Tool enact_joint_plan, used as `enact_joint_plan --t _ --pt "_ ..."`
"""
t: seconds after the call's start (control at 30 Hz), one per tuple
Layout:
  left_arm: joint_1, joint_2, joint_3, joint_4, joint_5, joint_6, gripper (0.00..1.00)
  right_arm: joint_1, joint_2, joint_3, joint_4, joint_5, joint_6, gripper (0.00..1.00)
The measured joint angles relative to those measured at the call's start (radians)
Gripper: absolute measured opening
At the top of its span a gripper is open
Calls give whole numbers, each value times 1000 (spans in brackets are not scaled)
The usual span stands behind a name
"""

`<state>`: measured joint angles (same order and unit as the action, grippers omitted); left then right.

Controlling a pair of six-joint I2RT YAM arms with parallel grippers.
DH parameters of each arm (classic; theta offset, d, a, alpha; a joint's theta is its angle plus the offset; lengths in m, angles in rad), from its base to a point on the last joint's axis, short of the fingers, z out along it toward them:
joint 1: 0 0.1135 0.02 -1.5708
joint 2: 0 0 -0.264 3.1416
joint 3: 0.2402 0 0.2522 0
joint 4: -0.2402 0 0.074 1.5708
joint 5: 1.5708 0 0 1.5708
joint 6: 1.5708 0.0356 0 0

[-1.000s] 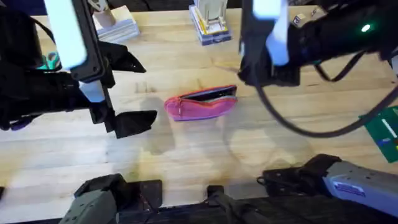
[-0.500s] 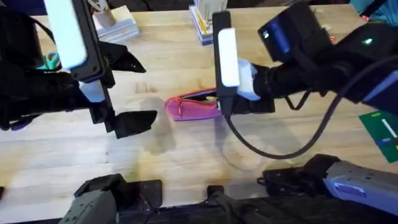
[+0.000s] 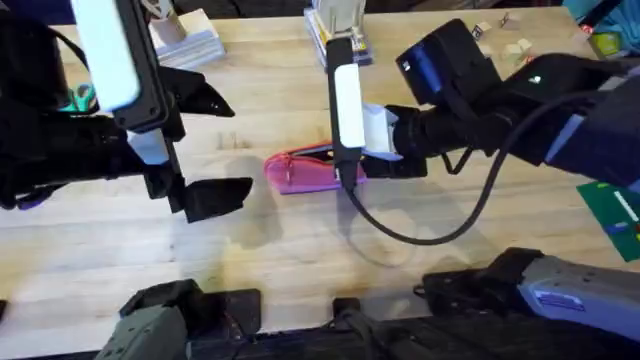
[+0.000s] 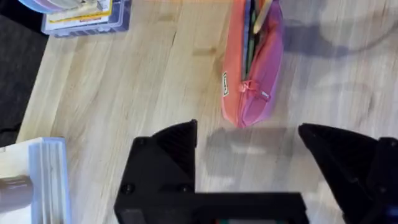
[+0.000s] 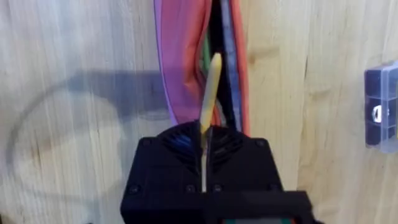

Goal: Unzip the bag, pick up the pens from the table one at a time and place them inside, then zip the bag closed.

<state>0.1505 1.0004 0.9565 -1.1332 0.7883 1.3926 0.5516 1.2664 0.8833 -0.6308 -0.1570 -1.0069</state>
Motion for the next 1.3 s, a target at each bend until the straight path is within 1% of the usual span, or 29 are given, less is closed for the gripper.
enact_joint_plan --t 0.13,0.33,0.6,0.63,0.8,0.9,0.93,1.1,1.3 --pt "0 0 0 0 0 0 994 17 -22 0 -1 27 0 30" --pt "0 0 0 0 0 0 993 26 -41 0 0 110 -26 30" --pt "0 0 0 0 0 0 994 26 -41 0 3 120 -108 31" --pt "0 0 0 0 0 0 994 26 -41 0 7 120 -141 31" --pt "0 0 0 0 0 0 994 30 -38 0 61 122 -170 31" --pt "0 0 0 0 0 0 994 46 -19 0 83 127 -181 33" --pt "0 0 0 0 0 0 994 75 6 0 85 128 -191 35" --pt "0 0 0 -1 0 0 994 122 31 0 94 129 -199 44" --pt "0 0 0 -1 0 0 994 159 104 0 185 128 -198 54"
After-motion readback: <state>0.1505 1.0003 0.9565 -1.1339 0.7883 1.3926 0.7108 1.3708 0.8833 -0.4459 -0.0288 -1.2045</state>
